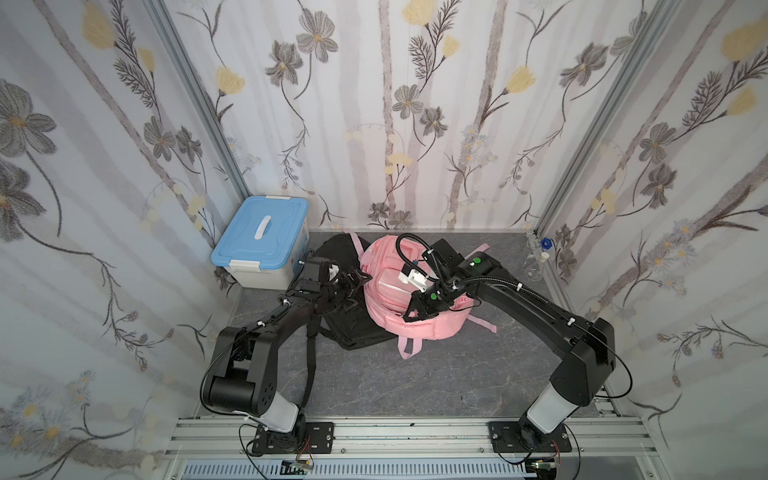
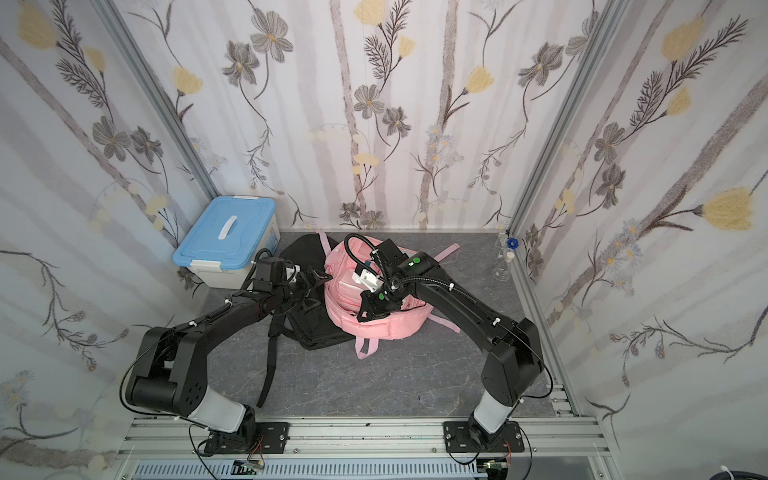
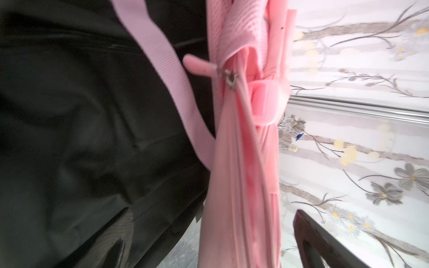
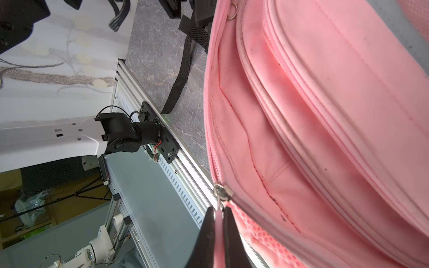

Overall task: Zip up the backpack
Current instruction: Zip the zipper on the backpack.

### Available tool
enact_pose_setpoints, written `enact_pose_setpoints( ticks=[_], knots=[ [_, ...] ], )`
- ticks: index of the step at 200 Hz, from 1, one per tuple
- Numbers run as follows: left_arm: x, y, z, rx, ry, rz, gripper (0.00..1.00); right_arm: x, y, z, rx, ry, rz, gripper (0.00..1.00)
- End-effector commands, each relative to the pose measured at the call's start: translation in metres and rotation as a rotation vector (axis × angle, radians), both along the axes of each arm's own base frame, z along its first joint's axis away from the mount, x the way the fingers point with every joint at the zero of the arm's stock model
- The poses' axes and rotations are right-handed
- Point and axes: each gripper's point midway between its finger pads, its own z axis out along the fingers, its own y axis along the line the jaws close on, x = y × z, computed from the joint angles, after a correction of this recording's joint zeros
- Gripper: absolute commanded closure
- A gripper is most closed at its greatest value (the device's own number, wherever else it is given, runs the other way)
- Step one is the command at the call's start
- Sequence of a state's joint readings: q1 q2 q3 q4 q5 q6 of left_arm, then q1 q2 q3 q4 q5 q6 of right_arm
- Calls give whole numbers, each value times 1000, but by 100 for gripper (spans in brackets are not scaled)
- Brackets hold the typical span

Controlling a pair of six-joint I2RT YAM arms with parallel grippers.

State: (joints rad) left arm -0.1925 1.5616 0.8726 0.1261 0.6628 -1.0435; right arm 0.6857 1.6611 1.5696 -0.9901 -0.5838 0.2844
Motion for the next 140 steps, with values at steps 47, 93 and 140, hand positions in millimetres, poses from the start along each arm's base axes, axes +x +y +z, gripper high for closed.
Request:
enact_pose_setpoints(
  ticks=[47,93,140],
  knots=[
    [36,-39,23,-306,-163,-53,1,-23,-11,20,120,61,26,100],
    [51,-60,36,-479,-215,-74,22,-34,-18,29,166,89,33,100],
    [63,-74,45,-614,-243,-85,100,-30,-30,23,156,95,6,100]
  ],
)
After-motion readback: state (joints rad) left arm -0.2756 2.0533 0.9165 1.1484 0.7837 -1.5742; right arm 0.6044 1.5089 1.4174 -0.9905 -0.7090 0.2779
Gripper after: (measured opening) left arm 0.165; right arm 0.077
